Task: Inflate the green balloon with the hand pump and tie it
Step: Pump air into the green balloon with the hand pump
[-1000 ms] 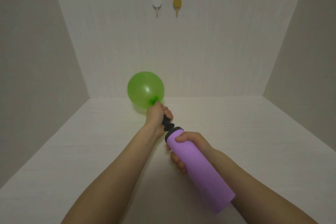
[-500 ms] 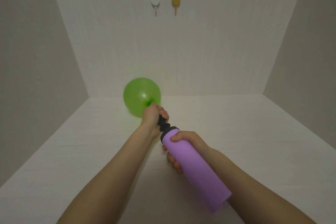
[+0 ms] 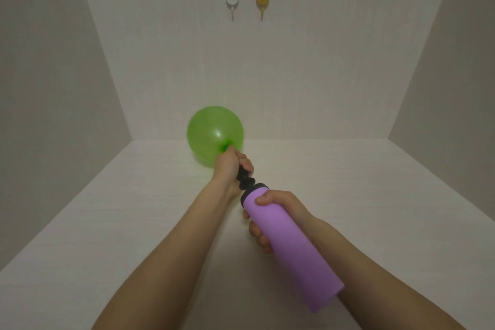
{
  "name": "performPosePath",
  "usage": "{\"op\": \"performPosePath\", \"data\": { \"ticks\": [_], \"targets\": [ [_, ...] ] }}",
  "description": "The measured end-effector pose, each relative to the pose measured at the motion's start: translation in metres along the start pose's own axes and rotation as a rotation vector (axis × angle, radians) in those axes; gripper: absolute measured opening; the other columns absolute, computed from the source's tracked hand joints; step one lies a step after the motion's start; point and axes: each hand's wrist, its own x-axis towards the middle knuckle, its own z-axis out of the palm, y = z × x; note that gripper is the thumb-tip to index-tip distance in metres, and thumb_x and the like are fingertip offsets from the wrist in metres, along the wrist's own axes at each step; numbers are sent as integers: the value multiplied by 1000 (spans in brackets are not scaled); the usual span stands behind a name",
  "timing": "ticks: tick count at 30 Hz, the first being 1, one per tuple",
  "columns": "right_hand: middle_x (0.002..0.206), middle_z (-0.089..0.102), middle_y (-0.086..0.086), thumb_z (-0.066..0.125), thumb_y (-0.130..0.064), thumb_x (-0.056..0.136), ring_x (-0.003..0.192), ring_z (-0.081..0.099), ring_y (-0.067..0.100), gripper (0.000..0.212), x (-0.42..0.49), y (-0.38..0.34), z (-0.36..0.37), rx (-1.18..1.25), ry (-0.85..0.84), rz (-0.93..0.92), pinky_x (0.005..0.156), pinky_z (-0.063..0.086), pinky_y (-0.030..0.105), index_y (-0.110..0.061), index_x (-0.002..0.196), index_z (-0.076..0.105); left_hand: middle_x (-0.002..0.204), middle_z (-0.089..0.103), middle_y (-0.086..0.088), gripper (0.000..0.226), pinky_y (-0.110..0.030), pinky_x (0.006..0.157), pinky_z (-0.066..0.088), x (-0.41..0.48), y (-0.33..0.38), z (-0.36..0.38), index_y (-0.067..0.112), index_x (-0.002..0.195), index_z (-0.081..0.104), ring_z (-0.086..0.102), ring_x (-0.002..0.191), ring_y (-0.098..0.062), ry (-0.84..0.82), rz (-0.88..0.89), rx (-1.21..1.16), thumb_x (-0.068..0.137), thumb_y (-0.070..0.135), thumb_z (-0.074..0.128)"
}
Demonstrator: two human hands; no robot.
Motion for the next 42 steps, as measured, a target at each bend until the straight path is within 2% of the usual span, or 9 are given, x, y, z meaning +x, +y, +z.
{"op": "performPosePath", "data": {
  "ticks": [6, 10, 13, 17, 22, 28, 33, 36, 42],
  "targets": [
    [54, 56, 9, 60, -28, 63, 40, 53, 20, 31, 1, 0, 0, 34, -10, -11, 43, 44, 18, -4, 83, 55, 30, 29, 7, 36, -6, 31, 25, 1, 8, 1, 15, 61, 28, 28, 21, -5, 8, 7, 46, 96, 7, 25],
    [54, 57, 8, 72, -30, 46, 39, 54, 19, 46, -7, 5, -5, 6, -103, 16, 43, 45, 17, -6, 82, 57, 31, 28, 6, 34, -6, 32, 26, 14, 29, 0, 15, 61, 27, 27, 21, -6, 38, 45, 32, 92, 3, 22],
    [53, 57, 9, 83, -33, 34, 38, 54, 20, 60, -2, 2, -7, 25, -106, -24, 42, 45, 19, -5, 80, 58, 33, 28, 8, 36, -6, 33, 25, 4, 9, 8, 16, 61, 28, 27, 22, -6, -15, 19, 67, 97, 11, 24],
    [51, 55, 10, 64, -30, 58, 37, 51, 20, 36, 4, -4, -4, 57, -19, -40, 41, 43, 18, -3, 81, 55, 34, 29, 7, 37, -7, 33, 25, -10, -11, 12, 15, 61, 29, 27, 24, -5, -27, -15, 60, 98, 12, 26],
    [54, 57, 9, 83, -34, 35, 39, 55, 20, 59, -3, 2, -7, 2, -155, -2, 43, 46, 18, -6, 81, 59, 31, 29, 7, 34, -7, 30, 26, 7, 25, 3, 15, 61, 28, 28, 21, -5, 7, 12, -1, 93, 4, 24],
    [53, 58, 10, 84, -35, 32, 38, 55, 22, 64, -1, 1, -7, -17, -133, -19, 42, 46, 20, -4, 82, 57, 35, 28, 8, 36, -7, 32, 25, -5, 12, 5, 16, 62, 29, 27, 24, -4, -10, 17, 13, 97, 11, 25],
    [52, 56, 10, 68, -30, 50, 38, 53, 21, 42, 5, -5, 1, 1, -78, -41, 43, 44, 17, -4, 80, 56, 35, 28, 8, 37, -6, 33, 24, -12, 4, 5, 16, 62, 29, 27, 24, -4, -12, 18, 15, 99, 14, 26],
    [53, 57, 9, 81, -33, 35, 38, 54, 20, 57, -3, 0, -1, -17, -149, -21, 42, 45, 18, -6, 80, 58, 32, 30, 8, 35, -7, 30, 25, -3, 26, 2, 15, 62, 30, 28, 22, -4, 6, 51, 11, 96, 8, 23],
    [53, 58, 10, 84, -36, 32, 39, 56, 22, 64, -4, 2, -4, -37, -152, -26, 43, 46, 19, -5, 82, 56, 34, 29, 8, 36, -6, 32, 25, -6, 18, 7, 16, 62, 29, 28, 23, -4, -3, 36, 33, 98, 13, 25]
  ]
}}
